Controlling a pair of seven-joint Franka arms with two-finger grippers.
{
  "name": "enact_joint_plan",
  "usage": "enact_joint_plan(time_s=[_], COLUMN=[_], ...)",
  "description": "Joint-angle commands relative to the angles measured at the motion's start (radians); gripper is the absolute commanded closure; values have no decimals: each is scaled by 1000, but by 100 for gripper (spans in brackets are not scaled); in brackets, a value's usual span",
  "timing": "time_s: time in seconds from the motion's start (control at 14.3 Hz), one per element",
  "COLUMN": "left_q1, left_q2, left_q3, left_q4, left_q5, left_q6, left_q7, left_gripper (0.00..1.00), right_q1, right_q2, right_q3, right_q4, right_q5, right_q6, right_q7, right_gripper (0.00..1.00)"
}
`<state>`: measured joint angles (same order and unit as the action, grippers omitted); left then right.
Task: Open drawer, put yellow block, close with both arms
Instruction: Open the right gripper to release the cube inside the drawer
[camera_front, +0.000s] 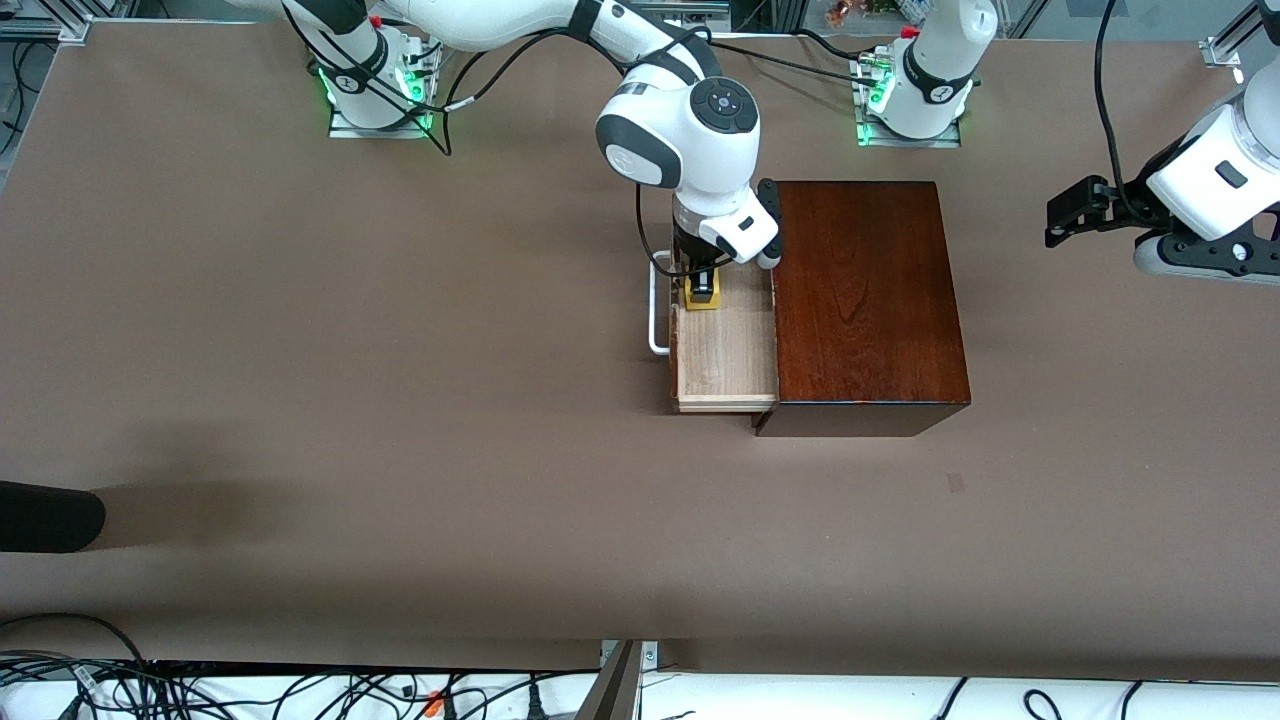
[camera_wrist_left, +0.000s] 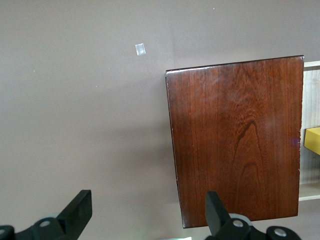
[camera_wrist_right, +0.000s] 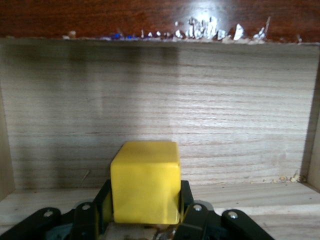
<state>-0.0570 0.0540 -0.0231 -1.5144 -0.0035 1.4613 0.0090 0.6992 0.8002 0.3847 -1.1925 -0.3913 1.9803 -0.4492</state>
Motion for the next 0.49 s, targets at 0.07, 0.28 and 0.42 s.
enact_joint_plan(time_s=[0.07, 0.28, 0.42], left_q1=[3, 3, 3], left_q2=[-8, -10, -10], left_q3=[2, 2, -1], left_q4=[-1, -1, -1], left_q5=[-13, -12, -12], left_q6=[4, 4, 4], left_q7=[8, 8, 8], left_gripper=[0, 0, 0], right_q1=[-14, -15, -15], right_q2=[-7, -9, -12], right_q3=[3, 3, 3], right_q4=[-21, -21, -21], right_q5=[42, 43, 45], right_q6=[-12, -12, -14], right_q7=[-37, -28, -26], right_gripper=[64, 1, 0])
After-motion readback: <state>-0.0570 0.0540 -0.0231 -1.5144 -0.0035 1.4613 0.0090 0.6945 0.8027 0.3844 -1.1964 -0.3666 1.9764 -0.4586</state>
